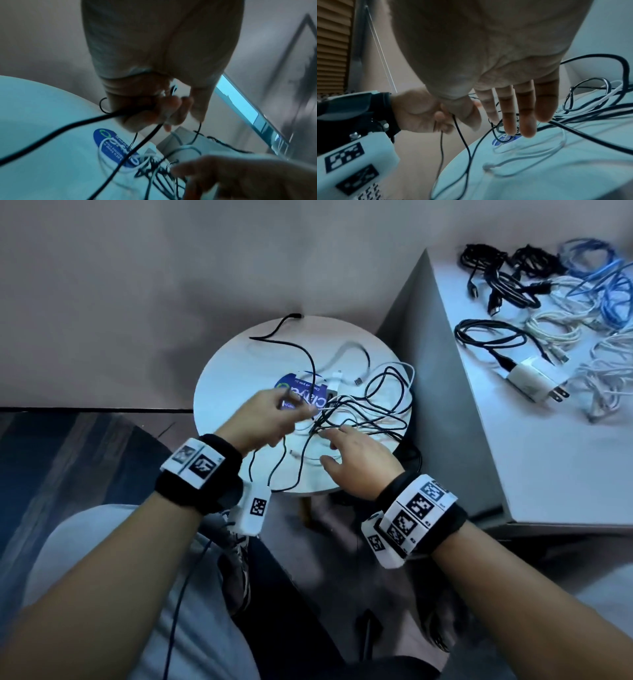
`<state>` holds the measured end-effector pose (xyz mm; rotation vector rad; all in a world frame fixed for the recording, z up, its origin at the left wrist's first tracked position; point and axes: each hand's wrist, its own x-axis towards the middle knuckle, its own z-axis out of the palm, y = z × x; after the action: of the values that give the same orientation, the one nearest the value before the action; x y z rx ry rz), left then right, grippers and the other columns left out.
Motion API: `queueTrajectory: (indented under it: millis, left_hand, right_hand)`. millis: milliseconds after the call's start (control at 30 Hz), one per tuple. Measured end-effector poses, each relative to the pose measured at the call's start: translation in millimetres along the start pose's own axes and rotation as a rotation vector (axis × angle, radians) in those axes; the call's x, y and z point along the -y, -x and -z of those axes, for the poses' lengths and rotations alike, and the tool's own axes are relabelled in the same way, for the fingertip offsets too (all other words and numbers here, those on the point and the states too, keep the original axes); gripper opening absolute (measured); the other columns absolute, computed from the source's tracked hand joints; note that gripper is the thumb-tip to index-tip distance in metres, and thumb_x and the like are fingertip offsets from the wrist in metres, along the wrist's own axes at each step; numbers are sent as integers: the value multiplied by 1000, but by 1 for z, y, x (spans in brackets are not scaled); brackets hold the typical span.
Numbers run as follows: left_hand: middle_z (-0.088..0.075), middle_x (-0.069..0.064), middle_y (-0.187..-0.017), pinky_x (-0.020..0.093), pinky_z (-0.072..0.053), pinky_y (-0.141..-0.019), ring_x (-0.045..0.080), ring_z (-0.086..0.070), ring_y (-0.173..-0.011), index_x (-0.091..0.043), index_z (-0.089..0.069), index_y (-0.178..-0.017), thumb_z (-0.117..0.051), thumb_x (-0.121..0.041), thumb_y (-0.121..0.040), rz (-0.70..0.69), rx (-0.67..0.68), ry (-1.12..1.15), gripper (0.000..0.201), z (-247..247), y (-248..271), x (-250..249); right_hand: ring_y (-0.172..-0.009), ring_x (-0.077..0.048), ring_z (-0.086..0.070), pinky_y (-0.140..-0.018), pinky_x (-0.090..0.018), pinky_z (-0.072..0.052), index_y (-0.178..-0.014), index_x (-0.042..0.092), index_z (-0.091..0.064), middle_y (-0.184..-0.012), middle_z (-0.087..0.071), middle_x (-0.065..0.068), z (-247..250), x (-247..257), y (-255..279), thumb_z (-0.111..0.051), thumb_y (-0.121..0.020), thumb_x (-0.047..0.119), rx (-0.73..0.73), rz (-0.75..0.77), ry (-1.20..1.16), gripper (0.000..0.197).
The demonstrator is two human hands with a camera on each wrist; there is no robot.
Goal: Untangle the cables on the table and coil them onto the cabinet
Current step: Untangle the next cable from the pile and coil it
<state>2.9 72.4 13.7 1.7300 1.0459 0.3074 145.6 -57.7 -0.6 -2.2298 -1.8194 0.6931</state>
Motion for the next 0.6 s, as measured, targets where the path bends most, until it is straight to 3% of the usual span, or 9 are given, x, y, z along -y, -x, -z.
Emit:
queueTrajectory:
  millis: [133,267,367,500,600]
  left_hand:
    - [-53,-12,-63,17,-31,-51,3,-46,-54,-22,-68,-109,-72,-31,-89,-49,-26,-339,22,-26,-8,16]
    - [-50,-8,-62,25,-31,-53,14,-48,-62,-19,-70,-94,-71,-36,-90,-26,-83,-406,18,-40,-13,21]
    - [-52,-5,-62,31,-33,-57,19,-48,-66,-10,-67,-85,-66,-35,-94,-62,-169,-364,27,-35,-17,20]
    - [-53,-11,-54,21,-33,-54,1,-45,-52,-14,-67,-79,-64,-35,-98,-223,-328,-136,28,-19,-13,7]
    - [-56,-6,-58,17,-37,-53,2,-44,-48,-6,-71,-88,-66,-30,-98,-285,-389,88,27,-15,-8,-4]
  right_hand:
    - [-125,-21,-50,-96,-35,-40,-145,22,-44,-134,-55,0,1,-1,-2,-47,-99,26,-16,11,-13,46]
    - [-124,-24,-50,-97,-35,-39,-141,16,-49,-130,-56,-4,2,-5,-2,-47,-99,26,-4,3,8,43]
    - [-128,-27,-48,-102,-41,-42,-144,16,-45,-135,-54,-6,2,-7,-1,-47,-100,32,14,-17,56,47]
    - [-130,-32,-47,-102,-43,-41,-155,14,-28,-143,-50,-9,1,-11,-4,-43,-100,39,-3,-93,173,62]
    - [-124,-33,-51,-96,-44,-43,-144,8,-37,-136,-54,-12,4,-17,-7,-45,-99,42,-73,-169,230,57]
